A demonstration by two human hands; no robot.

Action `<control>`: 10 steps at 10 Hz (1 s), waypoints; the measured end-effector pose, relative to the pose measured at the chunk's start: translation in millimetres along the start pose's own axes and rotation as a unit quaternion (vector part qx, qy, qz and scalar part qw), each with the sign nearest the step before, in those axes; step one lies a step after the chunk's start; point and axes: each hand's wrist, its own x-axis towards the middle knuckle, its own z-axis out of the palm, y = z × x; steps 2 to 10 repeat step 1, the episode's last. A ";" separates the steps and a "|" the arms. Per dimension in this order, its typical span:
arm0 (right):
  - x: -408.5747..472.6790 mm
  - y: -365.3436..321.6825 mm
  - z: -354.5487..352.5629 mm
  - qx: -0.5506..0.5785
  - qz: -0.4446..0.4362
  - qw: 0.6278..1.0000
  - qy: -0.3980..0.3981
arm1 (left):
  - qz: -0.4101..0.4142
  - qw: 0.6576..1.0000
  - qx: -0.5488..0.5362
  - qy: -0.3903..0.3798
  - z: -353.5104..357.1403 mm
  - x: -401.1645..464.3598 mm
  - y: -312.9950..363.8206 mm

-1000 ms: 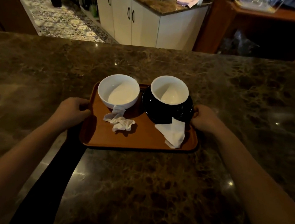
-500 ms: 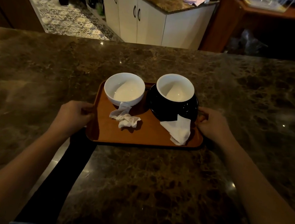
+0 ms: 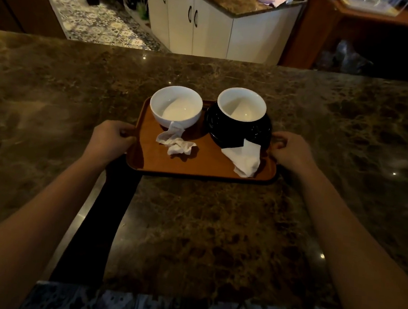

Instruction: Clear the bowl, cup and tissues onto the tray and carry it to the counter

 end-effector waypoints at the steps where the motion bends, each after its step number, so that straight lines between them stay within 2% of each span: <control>1: -5.4 4.0 -3.6 0.048 0.033 0.998 0.003 | -0.020 0.999 -0.033 0.006 -4.3 -9.3 -4.0; 10: -5.4 4.0 -3.6 0.048 0.033 0.998 0.003 | -0.020 0.999 -0.033 0.006 -4.3 -9.3 -4.0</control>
